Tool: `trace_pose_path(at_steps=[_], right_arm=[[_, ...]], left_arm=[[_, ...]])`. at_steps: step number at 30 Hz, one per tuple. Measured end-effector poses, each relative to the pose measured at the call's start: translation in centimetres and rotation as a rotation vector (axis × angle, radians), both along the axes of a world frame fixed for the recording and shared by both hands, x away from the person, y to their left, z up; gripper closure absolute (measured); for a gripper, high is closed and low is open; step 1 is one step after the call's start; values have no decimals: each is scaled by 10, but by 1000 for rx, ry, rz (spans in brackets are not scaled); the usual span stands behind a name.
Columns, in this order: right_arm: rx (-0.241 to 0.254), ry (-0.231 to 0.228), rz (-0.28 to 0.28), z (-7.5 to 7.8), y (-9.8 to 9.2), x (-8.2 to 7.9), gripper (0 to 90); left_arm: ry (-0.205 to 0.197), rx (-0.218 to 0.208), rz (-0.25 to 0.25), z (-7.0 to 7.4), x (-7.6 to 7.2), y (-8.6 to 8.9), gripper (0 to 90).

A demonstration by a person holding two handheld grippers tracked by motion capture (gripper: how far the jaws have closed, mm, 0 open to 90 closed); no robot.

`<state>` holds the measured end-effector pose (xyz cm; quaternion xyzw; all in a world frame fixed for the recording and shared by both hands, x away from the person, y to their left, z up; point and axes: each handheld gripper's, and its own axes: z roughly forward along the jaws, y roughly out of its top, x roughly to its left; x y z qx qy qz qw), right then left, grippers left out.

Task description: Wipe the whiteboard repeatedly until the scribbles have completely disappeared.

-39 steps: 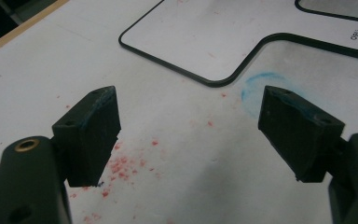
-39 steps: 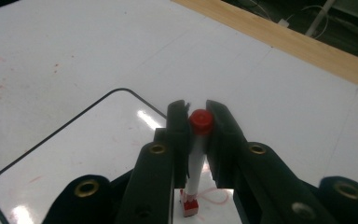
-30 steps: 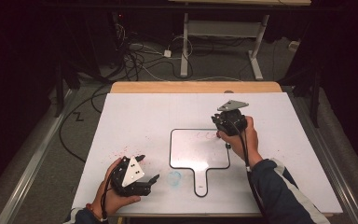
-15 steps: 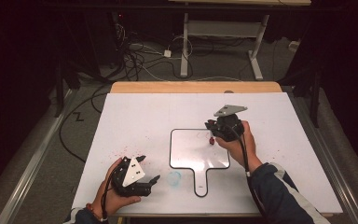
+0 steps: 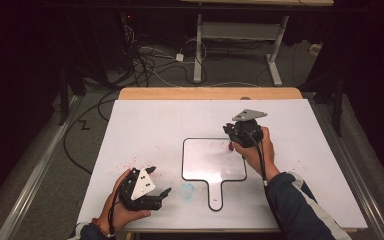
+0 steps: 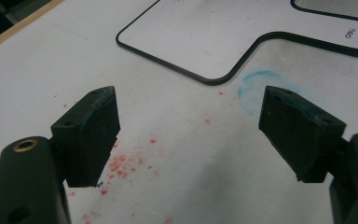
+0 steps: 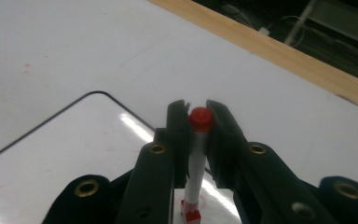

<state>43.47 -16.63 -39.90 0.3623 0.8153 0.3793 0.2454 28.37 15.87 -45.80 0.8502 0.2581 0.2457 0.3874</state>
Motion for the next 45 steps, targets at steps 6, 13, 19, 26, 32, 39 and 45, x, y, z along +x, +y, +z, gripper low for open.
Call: trace_pose_path(at_steps=[6, 13, 19, 26, 32, 39, 45], right_arm=[[-54, -68, -44, -4, 0, 8, 809], [62, -35, 2, -6, 1, 8, 809], [-6, -69, -10, -5, 6, 9, 809], [45, -22, -10, -4, 1, 8, 809], [26, -24, 7, -3, 1, 6, 809], [49, -16, 10, -4, 2, 7, 809], [60, -3, 57, -4, 18, 3, 809]], left_arm=[[-2, 2, -1, 0, 0, 1, 193], [0, 2, -1, 0, 1, 1, 193], [-1, 1, -3, 0, 0, 1, 193], [1, 0, -3, 0, 0, 1, 193], [-1, 5, -5, 0, -1, 0, 193], [4, 10, -5, -1, 0, 0, 193], [7, 8, -9, -1, 0, 0, 193]])
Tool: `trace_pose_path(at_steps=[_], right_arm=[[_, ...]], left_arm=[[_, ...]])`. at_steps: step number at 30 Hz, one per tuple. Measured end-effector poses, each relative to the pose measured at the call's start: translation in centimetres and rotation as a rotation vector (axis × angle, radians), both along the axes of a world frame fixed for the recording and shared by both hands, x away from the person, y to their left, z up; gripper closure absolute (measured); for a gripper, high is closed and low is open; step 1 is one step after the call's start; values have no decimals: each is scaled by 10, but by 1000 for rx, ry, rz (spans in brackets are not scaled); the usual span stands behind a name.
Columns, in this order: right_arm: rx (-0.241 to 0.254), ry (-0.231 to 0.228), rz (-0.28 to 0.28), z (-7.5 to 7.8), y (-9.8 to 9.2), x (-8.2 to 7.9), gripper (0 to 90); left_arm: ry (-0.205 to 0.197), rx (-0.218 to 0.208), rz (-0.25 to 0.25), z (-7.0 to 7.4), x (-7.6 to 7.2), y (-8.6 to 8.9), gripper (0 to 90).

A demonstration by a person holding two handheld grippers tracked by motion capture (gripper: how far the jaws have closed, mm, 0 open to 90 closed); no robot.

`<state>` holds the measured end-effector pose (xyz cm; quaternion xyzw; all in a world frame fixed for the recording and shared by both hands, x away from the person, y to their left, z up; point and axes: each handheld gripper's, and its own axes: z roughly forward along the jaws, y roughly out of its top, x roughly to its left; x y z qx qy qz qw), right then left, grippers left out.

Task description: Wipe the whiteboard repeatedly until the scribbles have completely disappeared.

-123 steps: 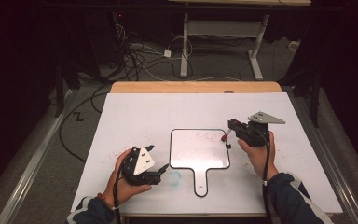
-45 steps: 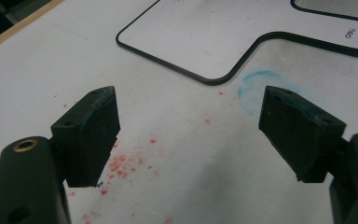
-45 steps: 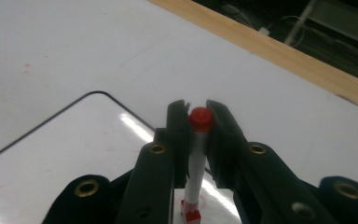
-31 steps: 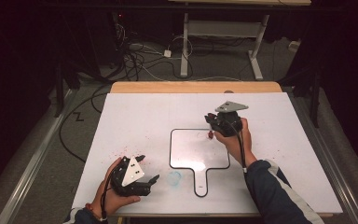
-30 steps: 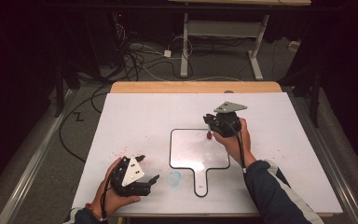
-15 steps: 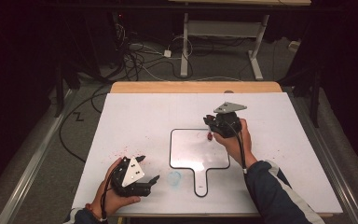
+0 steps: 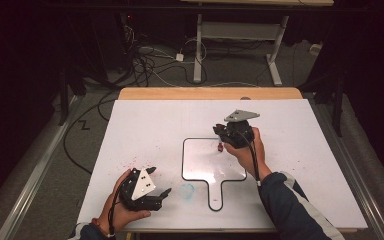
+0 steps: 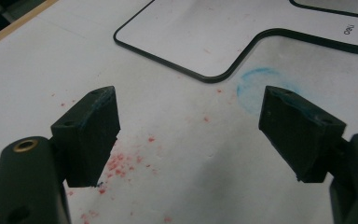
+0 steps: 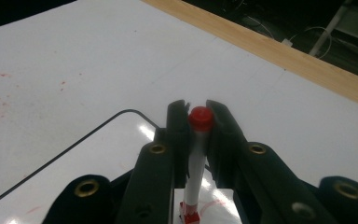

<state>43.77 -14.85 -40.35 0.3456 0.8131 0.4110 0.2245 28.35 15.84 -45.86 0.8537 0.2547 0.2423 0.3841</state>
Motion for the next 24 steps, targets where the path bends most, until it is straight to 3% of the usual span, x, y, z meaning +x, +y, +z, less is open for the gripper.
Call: trace_pose_path(at_steps=[6, 9, 13, 17, 24], right_arm=[[-129, -48, -113, 2, -14, 7, 809], [-101, -38, -117, 2, -18, 8, 808], [9, 6, -41, -1, -11, 1, 809], [-3, -6, -19, -2, -5, -3, 809], [4, -36, -86, -4, -15, 10, 809]], left_arm=[[4, 4, 2, -1, 0, 1, 193], [3, 4, 1, -1, 0, 1, 193], [19, 1, 1, -1, 1, 0, 193], [11, 4, -1, -1, 1, -1, 193], [11, -6, 0, -1, 1, 1, 193]])
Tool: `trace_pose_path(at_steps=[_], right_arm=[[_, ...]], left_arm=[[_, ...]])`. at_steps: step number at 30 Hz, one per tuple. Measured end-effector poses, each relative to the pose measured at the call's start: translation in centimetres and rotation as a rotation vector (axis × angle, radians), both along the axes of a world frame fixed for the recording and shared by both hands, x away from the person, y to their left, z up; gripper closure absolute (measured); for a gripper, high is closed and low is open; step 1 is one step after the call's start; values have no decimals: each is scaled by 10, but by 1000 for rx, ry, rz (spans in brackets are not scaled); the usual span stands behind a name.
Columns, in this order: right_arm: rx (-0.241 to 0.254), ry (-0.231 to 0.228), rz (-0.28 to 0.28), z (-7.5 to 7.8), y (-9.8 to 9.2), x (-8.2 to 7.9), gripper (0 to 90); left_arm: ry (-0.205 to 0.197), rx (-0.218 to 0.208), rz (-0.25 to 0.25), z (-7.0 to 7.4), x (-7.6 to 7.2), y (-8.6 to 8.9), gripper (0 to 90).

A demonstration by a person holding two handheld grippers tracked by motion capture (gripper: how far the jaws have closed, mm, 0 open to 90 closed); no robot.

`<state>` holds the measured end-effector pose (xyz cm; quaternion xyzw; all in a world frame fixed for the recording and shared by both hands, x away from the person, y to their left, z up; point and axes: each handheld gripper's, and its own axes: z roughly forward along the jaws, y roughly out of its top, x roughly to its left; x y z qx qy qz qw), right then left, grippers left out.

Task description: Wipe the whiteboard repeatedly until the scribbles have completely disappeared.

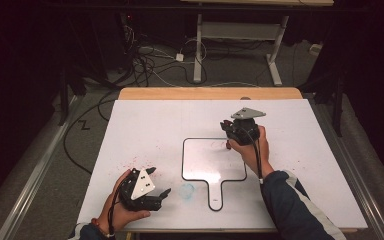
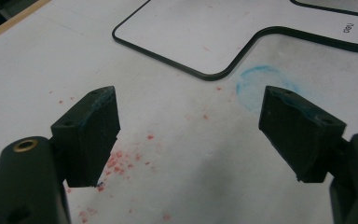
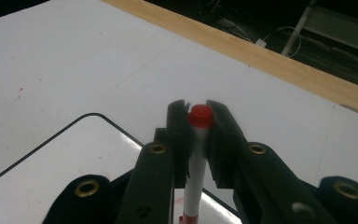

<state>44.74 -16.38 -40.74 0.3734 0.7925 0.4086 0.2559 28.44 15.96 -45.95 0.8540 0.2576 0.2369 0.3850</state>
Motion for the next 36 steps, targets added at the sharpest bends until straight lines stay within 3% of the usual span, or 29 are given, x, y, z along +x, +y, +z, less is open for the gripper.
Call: trace_pose_path(at_steps=[2, 6, 9, 13, 16, 19, 21, 24, 27, 29, 32, 36], right_arm=[[9, 1, 12, 0, 4, -2, 809], [38, 18, 64, -1, 17, -6, 810], [2, -11, 54, -2, 21, -5, 809], [-72, -78, -23, -4, 12, 4, 809], [-42, -85, -36, -5, 11, 8, 809], [38, -46, 6, -6, 18, 5, 809], [64, -29, 34, -6, 23, 3, 809], [12, -56, 27, -6, 26, 4, 809], [-66, -103, -28, -6, 21, 9, 810], [-25, -78, -44, -6, 18, 11, 809], [35, -34, 21, -5, 23, 5, 809], [45, -8, 84, -4, 34, -6, 809]], left_arm=[[12, -1, 1, -1, 0, 0, 193], [-1, 3, -2, 0, 0, 0, 193], [7, -3, 0, 1, -1, 0, 193], [-4, 0, -1, 1, -1, 1, 193], [-3, -3, -2, 1, 0, 1, 193], [-4, -2, -4, 1, 0, 1, 193], [-4, -1, -4, 1, 0, 1, 193], [7, -6, -3, 1, -1, 0, 193], [7, -9, -3, 1, -1, 1, 193], [9, -10, -5, 1, -1, 1, 193], [11, -9, -6, 0, 0, 1, 193], [10, -2, -8, 1, -1, 0, 193]])
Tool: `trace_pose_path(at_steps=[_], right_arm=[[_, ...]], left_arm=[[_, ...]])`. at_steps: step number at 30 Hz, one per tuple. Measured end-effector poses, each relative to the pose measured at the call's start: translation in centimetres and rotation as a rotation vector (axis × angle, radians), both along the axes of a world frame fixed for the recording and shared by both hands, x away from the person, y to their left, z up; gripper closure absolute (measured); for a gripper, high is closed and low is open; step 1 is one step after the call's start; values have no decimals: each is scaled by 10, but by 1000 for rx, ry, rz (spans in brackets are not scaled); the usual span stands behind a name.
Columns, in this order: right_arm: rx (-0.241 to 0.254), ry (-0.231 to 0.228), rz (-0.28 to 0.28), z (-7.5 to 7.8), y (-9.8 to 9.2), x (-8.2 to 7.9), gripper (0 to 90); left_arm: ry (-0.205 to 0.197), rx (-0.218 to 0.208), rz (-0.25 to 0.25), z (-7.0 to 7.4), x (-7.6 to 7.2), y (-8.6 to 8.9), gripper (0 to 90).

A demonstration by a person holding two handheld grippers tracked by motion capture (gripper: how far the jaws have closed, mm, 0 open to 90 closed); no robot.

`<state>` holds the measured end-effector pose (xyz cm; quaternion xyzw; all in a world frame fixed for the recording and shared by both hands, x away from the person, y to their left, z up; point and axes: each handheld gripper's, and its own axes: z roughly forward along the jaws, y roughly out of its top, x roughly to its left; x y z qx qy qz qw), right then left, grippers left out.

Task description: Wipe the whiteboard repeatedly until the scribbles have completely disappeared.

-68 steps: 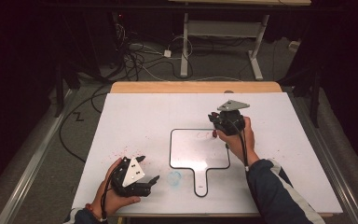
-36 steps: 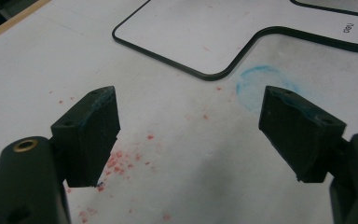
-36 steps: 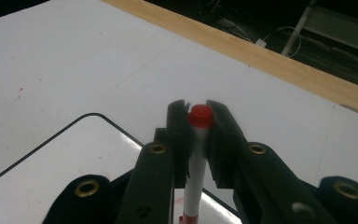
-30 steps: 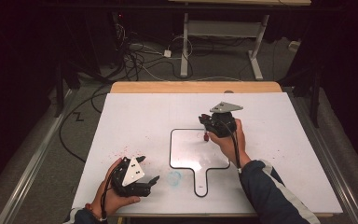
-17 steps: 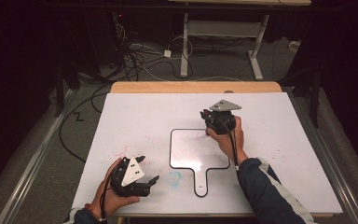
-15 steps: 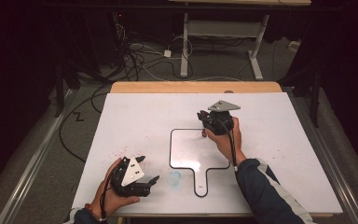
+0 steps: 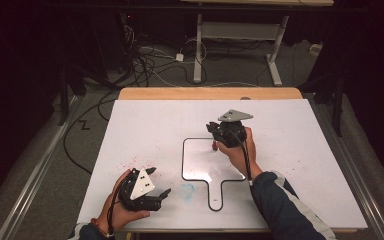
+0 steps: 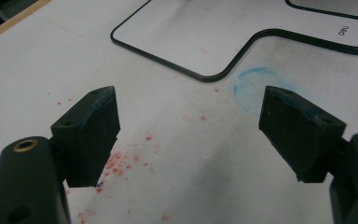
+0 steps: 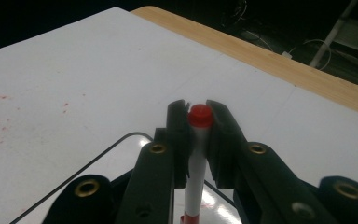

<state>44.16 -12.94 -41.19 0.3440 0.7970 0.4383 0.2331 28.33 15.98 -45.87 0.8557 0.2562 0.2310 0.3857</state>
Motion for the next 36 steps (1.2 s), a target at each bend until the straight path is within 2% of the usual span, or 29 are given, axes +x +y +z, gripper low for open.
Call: trace_pose_path(at_steps=[2, 4, 5, 7, 9, 11, 12, 15, 16, 17, 18, 19, 23, 29, 31, 34, 36], right_arm=[[-44, -25, -14, 1, 2, 0, 809], [-133, -80, -66, 0, 0, 3, 809], [-151, -91, -89, -1, -3, 6, 809], [-111, -72, -114, -1, -9, 9, 810], [-92, -64, -120, -2, -8, 7, 808], [-28, -24, -73, -3, -3, 4, 808], [-16, -15, -60, -4, 0, 3, 809], [-24, -25, -61, -5, 4, 3, 809], [-44, -35, -73, -5, 3, 4, 809], [-91, -64, -97, -6, 2, 4, 809], [-105, -83, -107, -6, 1, 5, 809], [-74, -68, -111, -6, -3, 7, 810], [-19, -46, -118, -6, -5, 13, 809], [86, -20, -59, -10, 4, 16, 810], [95, -17, -56, -10, 5, 16, 809], [46, -66, -98, -10, 2, 21, 810], [42, -82, -128, -11, -2, 26, 810]], left_arm=[[-1, 0, 1, 0, 0, 0, 193], [-1, -1, 1, 0, 0, 0, 192], [-1, -5, 1, 0, -1, 0, 193], [1, -6, 3, 0, 0, 1, 193], [3, -7, 3, -1, 0, 0, 193], [1, -4, 1, 0, 0, 0, 193], [0, -3, -1, 0, 0, 0, 193], [-1, -3, -2, 0, -1, 0, 192], [-2, -3, -2, 0, -1, 0, 193], [-2, -5, 0, 0, -1, 0, 192], [-2, -7, 1, 0, -1, 1, 193], [-1, -8, 2, 0, -1, 1, 193], [-3, -8, -1, 1, -1, 1, 193], [-2, -10, -1, 1, -1, 1, 192], [-3, -14, 0, 1, -1, 2, 193], [-3, -18, 0, 1, -1, 2, 193], [-4, -19, -1, 1, -1, 1, 193]])
